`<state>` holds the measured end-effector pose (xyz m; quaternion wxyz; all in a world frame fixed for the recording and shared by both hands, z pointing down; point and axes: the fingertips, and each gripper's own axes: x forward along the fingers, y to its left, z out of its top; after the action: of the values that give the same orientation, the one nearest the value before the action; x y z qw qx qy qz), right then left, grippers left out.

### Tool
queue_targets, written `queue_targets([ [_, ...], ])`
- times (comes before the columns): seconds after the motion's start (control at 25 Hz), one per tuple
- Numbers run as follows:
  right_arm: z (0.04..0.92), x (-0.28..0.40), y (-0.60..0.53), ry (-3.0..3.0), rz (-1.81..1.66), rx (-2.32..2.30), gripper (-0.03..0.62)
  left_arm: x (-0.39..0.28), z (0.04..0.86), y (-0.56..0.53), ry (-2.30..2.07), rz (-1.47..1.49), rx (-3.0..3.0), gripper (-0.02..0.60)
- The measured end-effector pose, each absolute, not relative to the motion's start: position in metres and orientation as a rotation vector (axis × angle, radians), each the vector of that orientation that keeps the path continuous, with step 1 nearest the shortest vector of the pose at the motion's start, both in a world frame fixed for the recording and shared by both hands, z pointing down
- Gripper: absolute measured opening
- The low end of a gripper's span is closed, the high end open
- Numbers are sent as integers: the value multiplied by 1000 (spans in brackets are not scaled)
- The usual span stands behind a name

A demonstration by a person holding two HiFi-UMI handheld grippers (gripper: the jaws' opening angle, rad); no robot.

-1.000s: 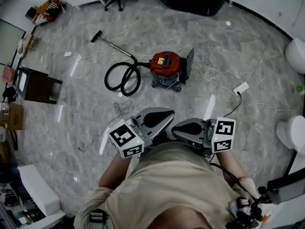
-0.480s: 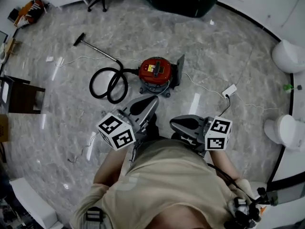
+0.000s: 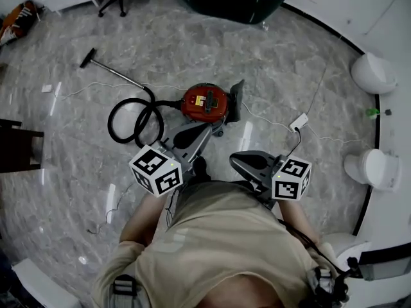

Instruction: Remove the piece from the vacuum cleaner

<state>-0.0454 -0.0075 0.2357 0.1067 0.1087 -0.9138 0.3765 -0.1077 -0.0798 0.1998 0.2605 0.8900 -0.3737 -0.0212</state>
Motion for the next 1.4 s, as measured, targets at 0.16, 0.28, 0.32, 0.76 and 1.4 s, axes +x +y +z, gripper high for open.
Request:
queue_targets([
  [0.16,245,-56,-26,-2616,1146,448,2,-123,210,-95,-949,-21,2427,3],
  [0.28,251,-58,-36,-2570,1197,530,2,-125,219,-100,-881,34,2444,3],
  [0.32,250,-60,-38,-2577,1219,535,2,-126,221,-101,-864,42,2447,3],
  [0.76,303,-54,-75,-2457,1378,604,2,-141,252,-120,-934,143,2394,4],
  [1.4,458,58,-192,-2116,1564,760,5,-80,328,-209,-1039,410,2228,5],
])
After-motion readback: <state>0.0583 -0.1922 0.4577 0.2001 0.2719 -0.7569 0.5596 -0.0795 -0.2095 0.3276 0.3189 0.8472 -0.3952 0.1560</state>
